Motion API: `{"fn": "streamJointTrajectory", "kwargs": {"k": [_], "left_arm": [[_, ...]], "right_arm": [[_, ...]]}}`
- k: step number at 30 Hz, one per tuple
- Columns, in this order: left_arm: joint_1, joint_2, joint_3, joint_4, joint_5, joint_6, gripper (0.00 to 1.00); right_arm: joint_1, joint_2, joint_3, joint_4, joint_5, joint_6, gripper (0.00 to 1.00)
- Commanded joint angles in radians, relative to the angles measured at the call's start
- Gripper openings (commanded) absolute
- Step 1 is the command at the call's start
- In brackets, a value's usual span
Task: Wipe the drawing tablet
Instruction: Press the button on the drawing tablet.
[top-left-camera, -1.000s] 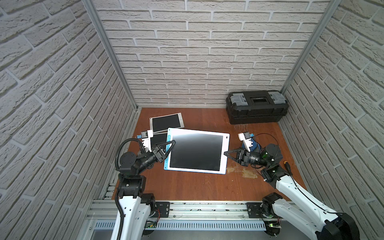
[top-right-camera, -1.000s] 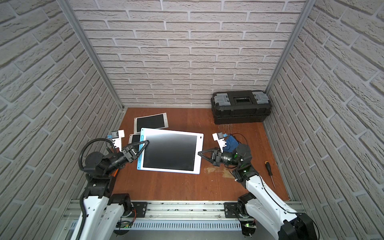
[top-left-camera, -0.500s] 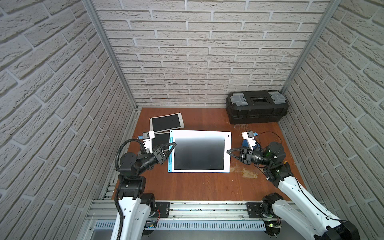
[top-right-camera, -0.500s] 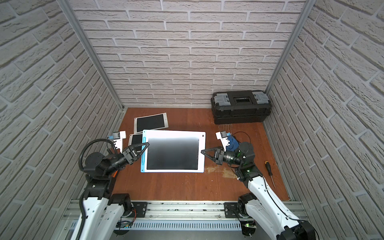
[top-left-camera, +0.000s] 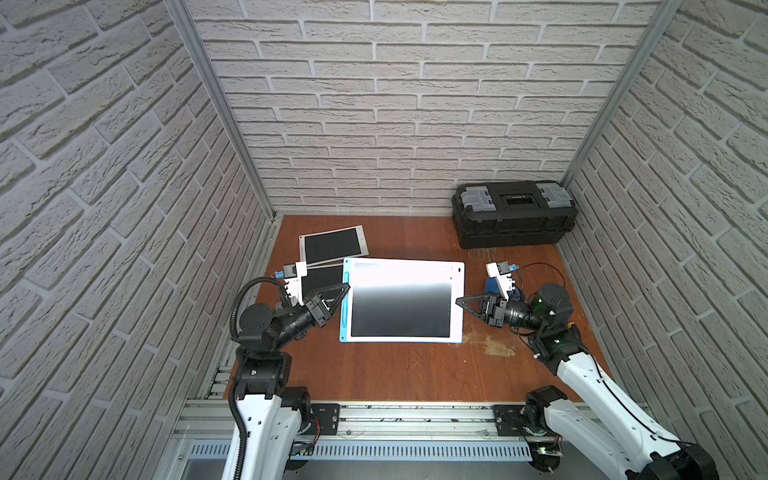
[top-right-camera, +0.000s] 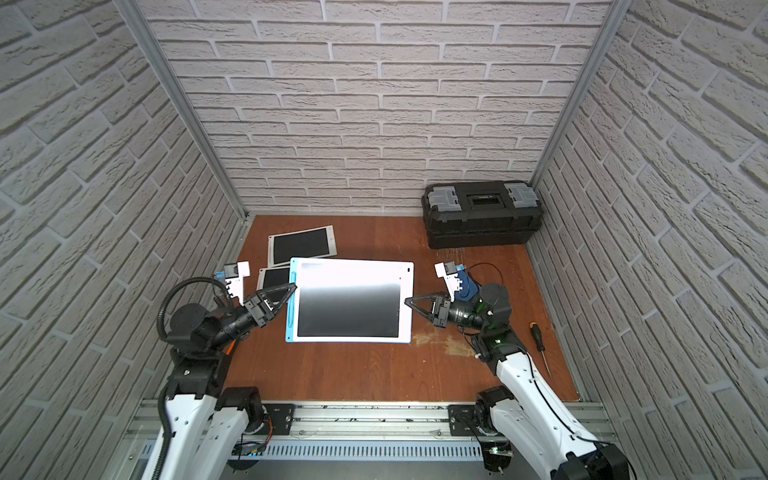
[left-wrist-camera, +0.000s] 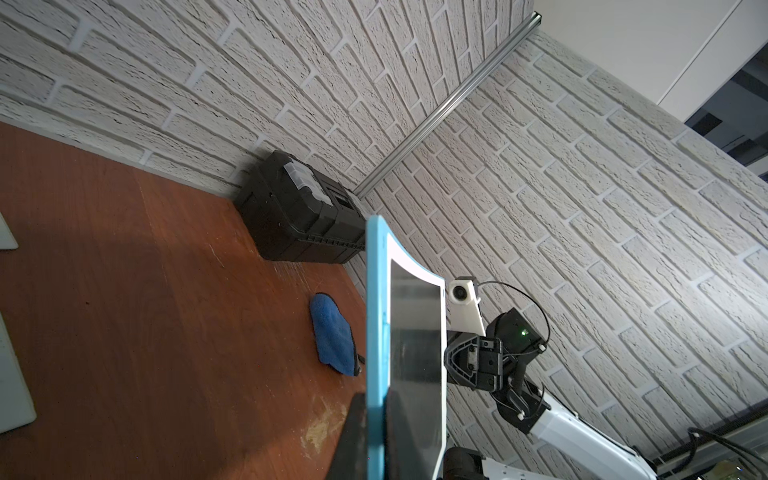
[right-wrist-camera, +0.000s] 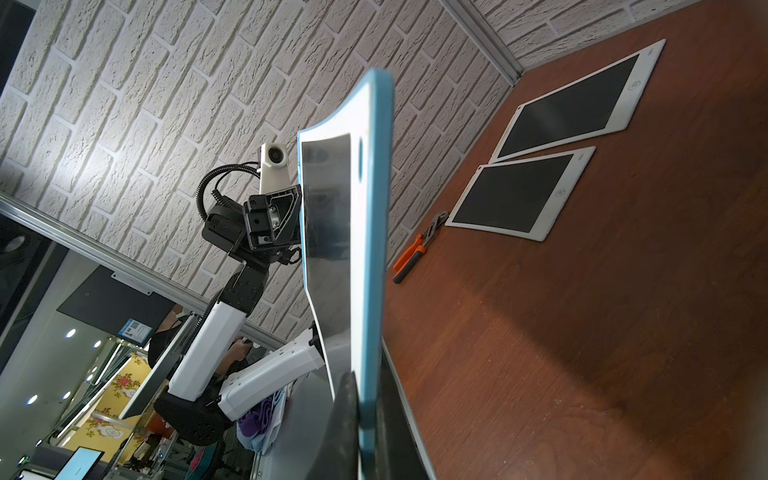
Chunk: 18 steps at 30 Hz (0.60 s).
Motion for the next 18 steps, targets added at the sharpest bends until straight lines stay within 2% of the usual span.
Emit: {"fn": "streamJointTrajectory", "kwargs": {"k": [1,5,8,18], "left_arm": [[0.002,-0.005,0.025,0.057,0.010,0.025,0.00],[0.002,-0.001,0.028,0.042,-0.006,0.038,0.00],[0.003,0.000,0.031,0.011,-0.031,0.056,0.00],[0.006,0.005,0.035,0.006,-0.044,0.056,0.00]], "right_arm": [[-0.007,0.006,0.016,0.087,0.030,0.008,0.04],[-0.005,0.010,0.016,0.109,0.005,0.025,0.18],[0.003,0.008,0.013,0.123,0.002,0.033,0.22],[0.028,0.007,0.015,0.128,-0.009,0.022,0.16]]}}
